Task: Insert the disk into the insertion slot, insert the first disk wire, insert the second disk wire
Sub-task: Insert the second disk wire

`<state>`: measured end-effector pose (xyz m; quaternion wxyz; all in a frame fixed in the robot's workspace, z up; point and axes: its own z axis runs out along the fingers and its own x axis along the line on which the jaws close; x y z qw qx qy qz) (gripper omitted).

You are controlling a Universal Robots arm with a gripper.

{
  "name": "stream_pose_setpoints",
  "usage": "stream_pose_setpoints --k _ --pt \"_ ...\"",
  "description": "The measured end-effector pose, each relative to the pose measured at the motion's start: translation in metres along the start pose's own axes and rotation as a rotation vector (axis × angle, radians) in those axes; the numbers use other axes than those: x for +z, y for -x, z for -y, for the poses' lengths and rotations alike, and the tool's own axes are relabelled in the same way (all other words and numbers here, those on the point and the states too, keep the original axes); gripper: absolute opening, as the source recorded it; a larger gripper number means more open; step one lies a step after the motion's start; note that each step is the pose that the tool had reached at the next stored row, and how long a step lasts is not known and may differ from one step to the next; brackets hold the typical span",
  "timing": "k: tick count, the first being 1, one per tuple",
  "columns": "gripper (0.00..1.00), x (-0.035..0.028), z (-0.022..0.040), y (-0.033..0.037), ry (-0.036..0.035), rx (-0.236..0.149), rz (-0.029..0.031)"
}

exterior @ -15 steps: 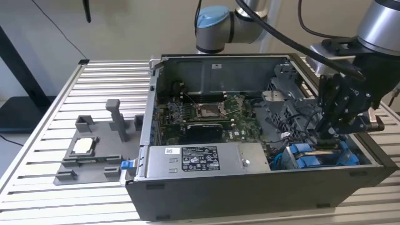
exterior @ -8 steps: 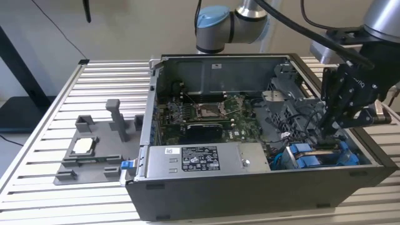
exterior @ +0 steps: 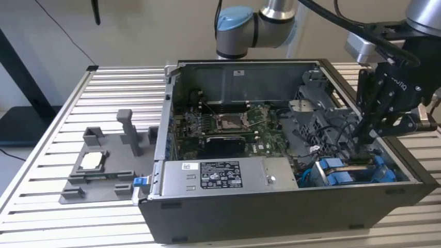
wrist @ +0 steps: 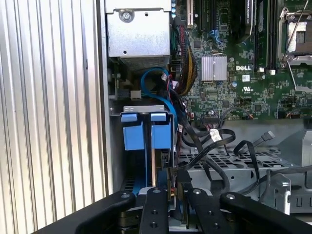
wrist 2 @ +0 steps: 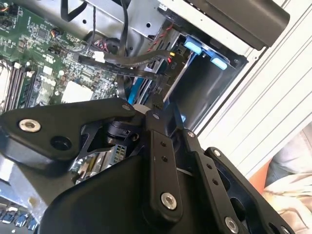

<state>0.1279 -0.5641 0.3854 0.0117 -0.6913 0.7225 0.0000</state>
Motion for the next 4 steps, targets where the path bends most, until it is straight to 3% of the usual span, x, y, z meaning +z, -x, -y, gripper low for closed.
stream_pose_setpoints --k 4 --pt "0.24 -0.0001 -0.0001 0.0000 -0.0007 0.000 -0.0002"
